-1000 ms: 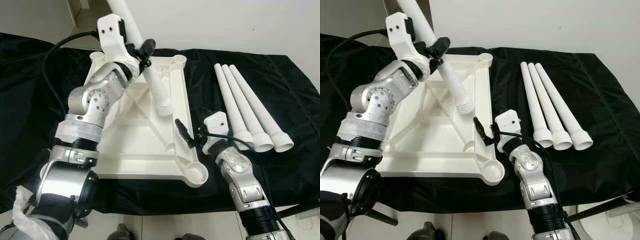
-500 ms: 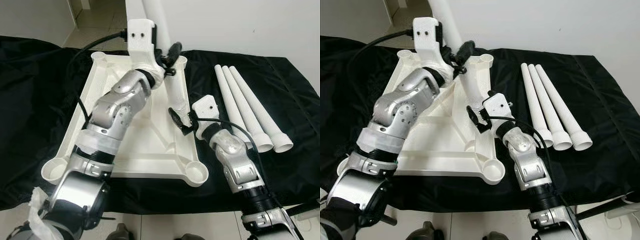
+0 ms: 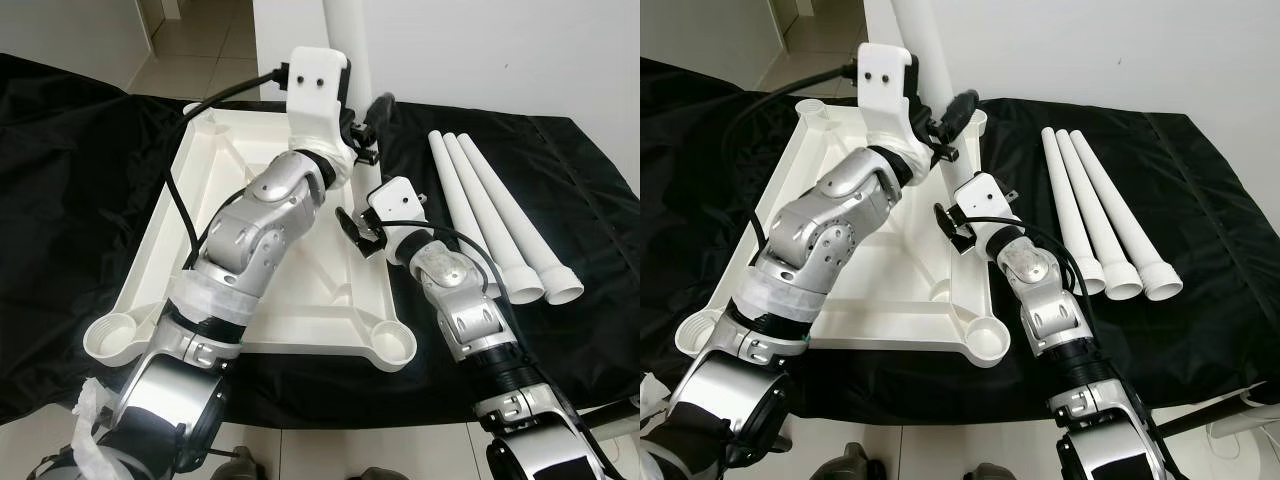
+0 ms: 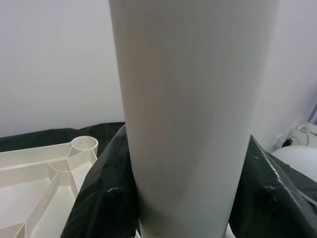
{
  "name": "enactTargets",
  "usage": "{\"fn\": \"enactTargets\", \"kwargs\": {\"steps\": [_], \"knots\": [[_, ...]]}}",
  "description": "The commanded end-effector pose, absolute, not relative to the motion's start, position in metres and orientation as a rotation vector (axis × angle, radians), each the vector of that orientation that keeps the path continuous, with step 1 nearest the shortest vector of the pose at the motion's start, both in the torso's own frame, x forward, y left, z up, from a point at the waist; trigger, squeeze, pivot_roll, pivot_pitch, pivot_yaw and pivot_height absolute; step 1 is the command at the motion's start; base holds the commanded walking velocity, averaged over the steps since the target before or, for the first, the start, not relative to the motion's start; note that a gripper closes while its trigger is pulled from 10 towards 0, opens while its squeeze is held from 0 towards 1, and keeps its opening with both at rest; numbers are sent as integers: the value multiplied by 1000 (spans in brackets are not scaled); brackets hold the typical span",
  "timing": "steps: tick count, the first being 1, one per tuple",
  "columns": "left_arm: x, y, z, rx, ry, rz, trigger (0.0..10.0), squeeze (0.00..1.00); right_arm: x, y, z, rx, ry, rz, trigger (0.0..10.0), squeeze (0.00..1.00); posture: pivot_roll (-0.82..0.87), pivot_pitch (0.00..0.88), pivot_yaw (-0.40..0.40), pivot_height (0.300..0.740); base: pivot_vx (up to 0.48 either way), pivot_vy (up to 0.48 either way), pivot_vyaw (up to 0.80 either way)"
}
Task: Building children table
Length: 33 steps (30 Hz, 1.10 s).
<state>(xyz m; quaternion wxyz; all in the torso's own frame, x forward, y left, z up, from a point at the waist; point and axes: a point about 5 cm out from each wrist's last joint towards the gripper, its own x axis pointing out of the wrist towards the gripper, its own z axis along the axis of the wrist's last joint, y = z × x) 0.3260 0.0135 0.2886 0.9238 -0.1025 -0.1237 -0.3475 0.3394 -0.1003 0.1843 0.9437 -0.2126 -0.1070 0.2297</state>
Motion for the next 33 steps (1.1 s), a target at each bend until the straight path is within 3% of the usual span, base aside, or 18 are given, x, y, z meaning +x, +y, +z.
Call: {"fn": "enactTargets", "kwargs": {"steps": [1, 9, 10, 11, 12, 14, 27, 28, 29, 30, 33], "knots": [[319, 10, 294, -186, -308, -778, 10000, 0, 340, -96, 186, -461, -240, 475, 10000, 0, -70, 0, -23, 740, 0, 0, 0], [318, 8, 294, -172, -313, -781, 10000, 0, 341, -94, 185, -452, -251, 477, 10000, 0, -72, 0, -25, 740, 0, 0, 0], [318, 7, 294, -169, -315, -781, 10000, 0, 341, -94, 185, -440, -246, 474, 8745, 0, -73, 0, -25, 740, 0, 0, 0], [318, 7, 294, -169, -317, -781, 10000, 0, 342, -94, 184, -431, -239, 468, 3686, 0, -73, 0, -25, 740, 0, 0, 0], [318, 7, 294, -169, -317, -781, 10000, 0, 342, -94, 184, -431, -239, 468, 3686, 0, -73, 0, -25, 740, 0, 0, 0], [317, 6, 295, -169, -321, -781, 10000, 0, 343, -96, 183, -414, -228, 458, 0, 0, -72, 0, -24, 740, 0, 0, 0], [315, 3, 292, -177, -308, -811, 10000, 0, 348, -102, 183, -354, -218, 387, 0, 0, -69, 0, -11, 740, 0, 0, 0], [315, 3, 292, -187, -304, -825, 10000, 0, 349, -103, 183, -343, -215, 366, 3725, 0, -68, 0, -10, 740, 0, 0, 0], [315, 3, 292, -187, -304, -825, 10000, 0, 349, -103, 183, -343, -215, 366, 3725, 0, -68, 0, -10, 740, 0, 0, 0], [314, 3, 291, -203, -299, -836, 10000, 1000, 349, -103, 183, -332, -210, 350, 10000, 0, -69, 0, -6, 740, 0, 0, 0], [313, 3, 290, -223, -294, -857, 10000, 1000, 350, -105, 183, -285, -198, 313, 10000, 0, -70, 0, -2, 740, 0, 0, 0]]}}
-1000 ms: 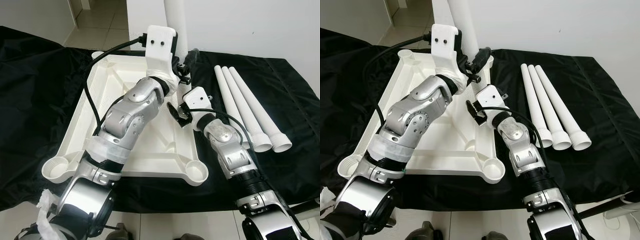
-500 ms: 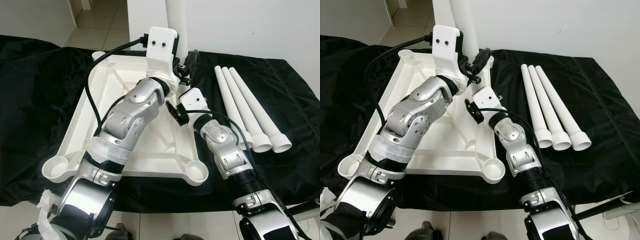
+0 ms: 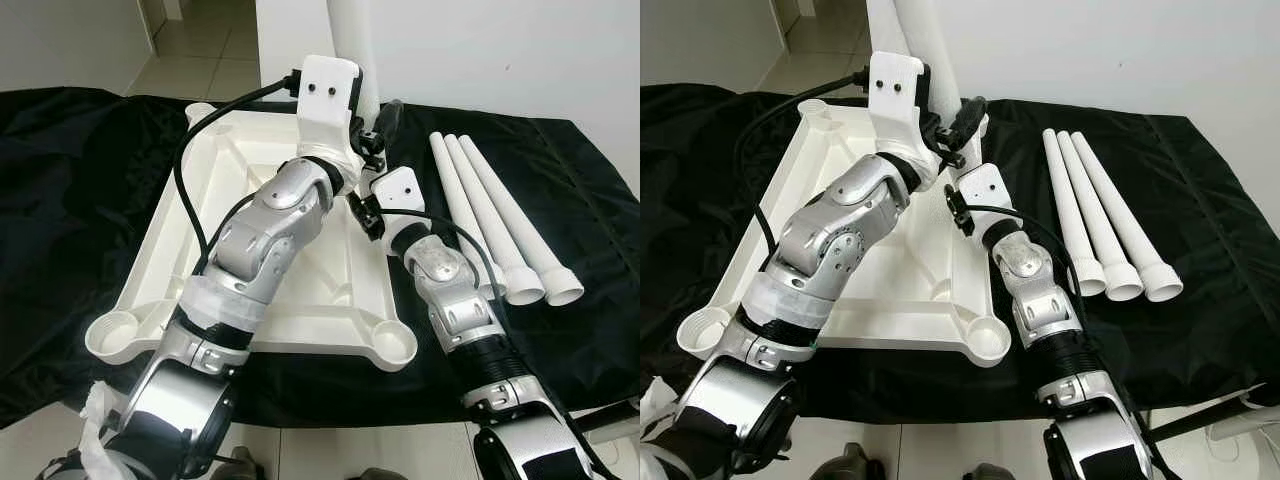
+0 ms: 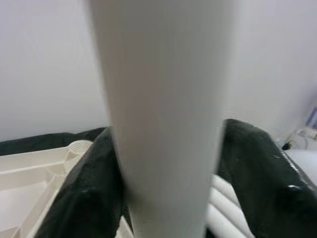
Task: Building children table
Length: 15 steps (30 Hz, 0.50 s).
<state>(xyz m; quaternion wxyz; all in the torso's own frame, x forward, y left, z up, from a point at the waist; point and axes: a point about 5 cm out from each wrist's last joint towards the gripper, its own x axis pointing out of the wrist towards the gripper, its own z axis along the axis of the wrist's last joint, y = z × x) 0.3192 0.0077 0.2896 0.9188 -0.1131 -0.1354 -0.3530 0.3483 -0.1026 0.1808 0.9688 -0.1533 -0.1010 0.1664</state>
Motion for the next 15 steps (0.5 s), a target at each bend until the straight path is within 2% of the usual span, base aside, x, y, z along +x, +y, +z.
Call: {"fn": "enactTargets", "kwargs": {"steps": [1, 4, 5, 15], "knots": [[313, 4, 290, -223, -294, -858, 10000, 1000, 351, -105, 183, -276, -196, 307, 10000, 0, -70, 0, -2, 740, 0, 0, 0], [313, 5, 291, -234, -293, -851, 10000, 1000, 350, -105, 180, -242, -184, 292, 10000, 0, -72, 0, 2, 740, 0, 0, 0], [311, 6, 293, -283, -287, -873, 10000, 0, 349, -105, 178, -216, -174, 272, 10000, 0, -76, 0, 7, 740, 0, 0, 0], [312, 12, 296, -367, -283, -878, 10000, 0, 349, -114, 173, -125, -153, 193, 10000, 0, -71, 0, 25, 740, 0, 0, 0]]}}
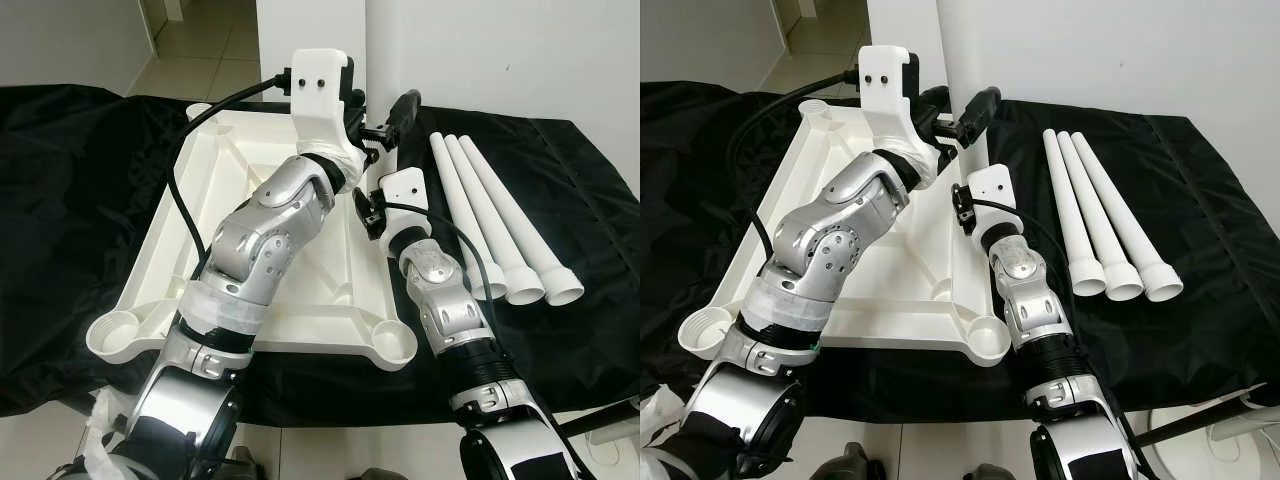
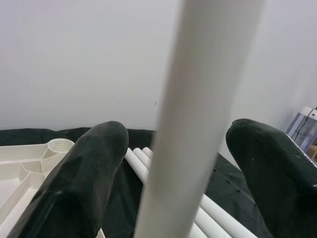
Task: Building children table
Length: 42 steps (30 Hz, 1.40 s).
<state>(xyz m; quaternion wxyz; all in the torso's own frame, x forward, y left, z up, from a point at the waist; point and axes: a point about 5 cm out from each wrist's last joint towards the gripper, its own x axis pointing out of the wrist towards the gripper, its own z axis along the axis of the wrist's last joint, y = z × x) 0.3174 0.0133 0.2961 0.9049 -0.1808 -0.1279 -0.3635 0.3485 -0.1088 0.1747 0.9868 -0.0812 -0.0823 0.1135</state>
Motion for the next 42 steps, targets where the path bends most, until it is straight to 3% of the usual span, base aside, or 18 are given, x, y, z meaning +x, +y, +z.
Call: {"fn": "enactTargets", "kwargs": {"steps": [1, 12, 15, 28, 34, 42], "knots": [[312, 12, 296, -367, -283, -878, 10000, 0, 349, -114, 173, -125, -153, 193, 10000, 0, -71, 0, 25, 740, 0, 0, 0], [309, 25, 283, -337, -271, -856, 10000, 0, 345, -131, 166, -25, -133, 72, 10000, 0, -63, 0, 39, 740, 0, 0, 0], [300, 34, 261, -258, -268, -864, 10000, 0, 337, -144, 164, 25, -149, 4, 10000, 0, -73, 0, 41, 740, 0, 0, 0], [283, 36, 227, -116, -244, -937, 10000, 0, 332, -152, 163, -9, -154, -1, 10000, 0, -78, 0, 33, 740, 0, 0, 0], [273, 42, 181, 101, -127, -967, 10000, 0, 331, -160, 169, -24, -179, -12, 10000, 0, -77, 0, 24, 740, 0, 0, 0], [271, 42, 176, 127, -118, -973, 10000, 0, 330, -160, 169, -24, -178, -13, 10000, 0, -77, 0, 24, 740, 0, 0, 0]]}}
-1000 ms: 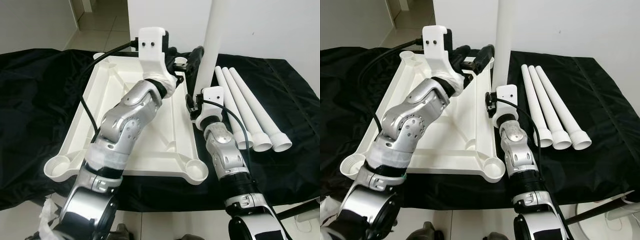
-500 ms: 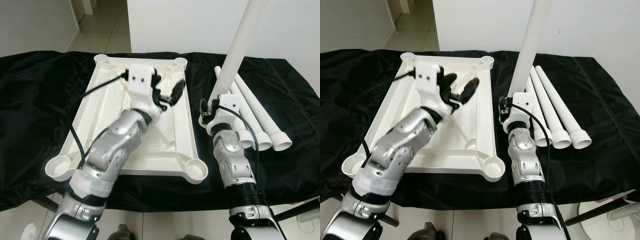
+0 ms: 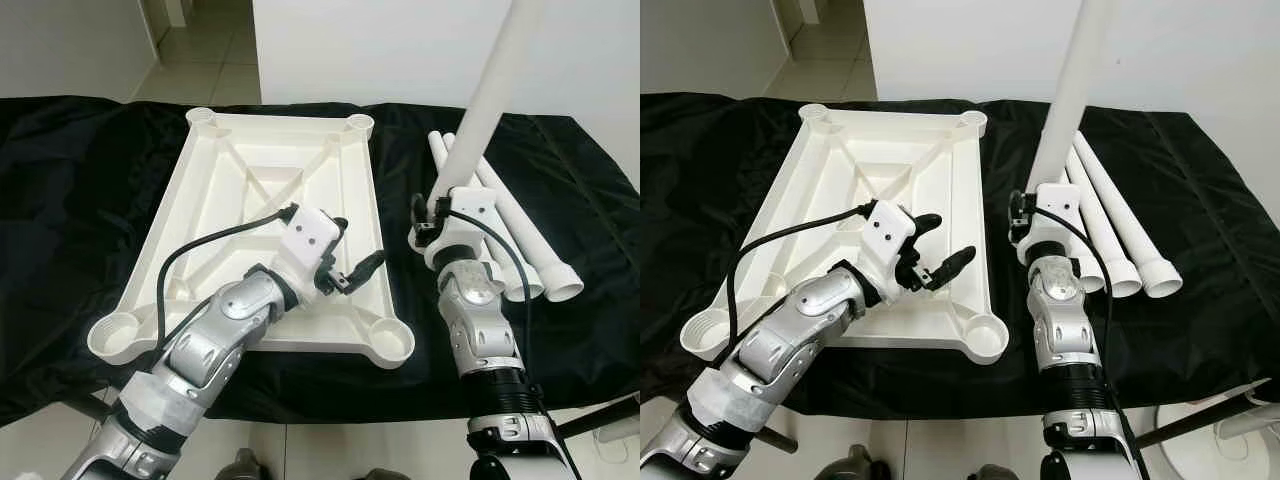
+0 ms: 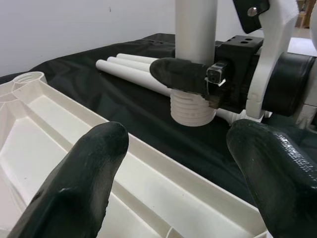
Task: Building children table
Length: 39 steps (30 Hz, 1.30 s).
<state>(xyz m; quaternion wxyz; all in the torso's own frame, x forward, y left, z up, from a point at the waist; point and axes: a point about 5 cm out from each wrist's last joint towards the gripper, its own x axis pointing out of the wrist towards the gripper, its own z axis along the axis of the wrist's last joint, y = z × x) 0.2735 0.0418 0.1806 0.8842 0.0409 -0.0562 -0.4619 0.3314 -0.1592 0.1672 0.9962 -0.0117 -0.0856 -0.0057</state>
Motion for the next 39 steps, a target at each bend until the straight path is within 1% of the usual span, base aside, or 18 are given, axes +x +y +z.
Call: {"fn": "enactTargets", "kwargs": {"steps": [1, 3, 5, 7, 18, 24, 32, 34, 39], "knots": [[271, 42, 176, 127, -118, -973, 10000, 0, 330, -160, 169, -24, -178, -13, 10000, 0, -77, 0, 24, 740, 0, 0, 0], [269, 43, 171, 156, -109, -979, 10000, 0, 330, -161, 169, -25, -178, -14, 10000, 0, -76, 0, 22, 740, 0, 0, 0], [262, 50, 147, 277, -23, -1034, 10000, 0, 328, -166, 169, -42, -177, -22, 10000, 0, -80, 0, 23, 740, 0, 0, 0], [259, 56, 134, 363, 17, -1057, 10000, 0, 327, -168, 168, -52, -175, -26, 10000, 0, -83, 0, 24, 740, 0, 0, 0], [262, 69, 115, 532, 61, -1042, 10000, 0, 324, -169, 167, -59, -167, -30, 10000, 0, -88, 0, 27, 740, 0, 0, 0], [270, 71, 106, 616, 85, -992, 10000, 0, 322, -170, 166, -66, -161, -30, 10000, 0, -90, 0, 28, 740, 0, 0, 0], [275, 59, 106, 633, 74, -950, 10000, 0, 322, -169, 166, -68, -157, -26, 10000, 0, -90, 0, 27, 740, 0, 0, 0], [277, 52, 107, 630, 64, -936, 10000, 0, 322, -168, 166, -68, -157, -25, 10000, 0, -88, 0, 24, 740, 0, 0, 0], [282, 23, 112, 634, 27, -914, 10000, 0, 322, -167, 166, -69, -155, -19, 10000, 0, -91, 0, 21, 740, 0, 0, 0]]}}
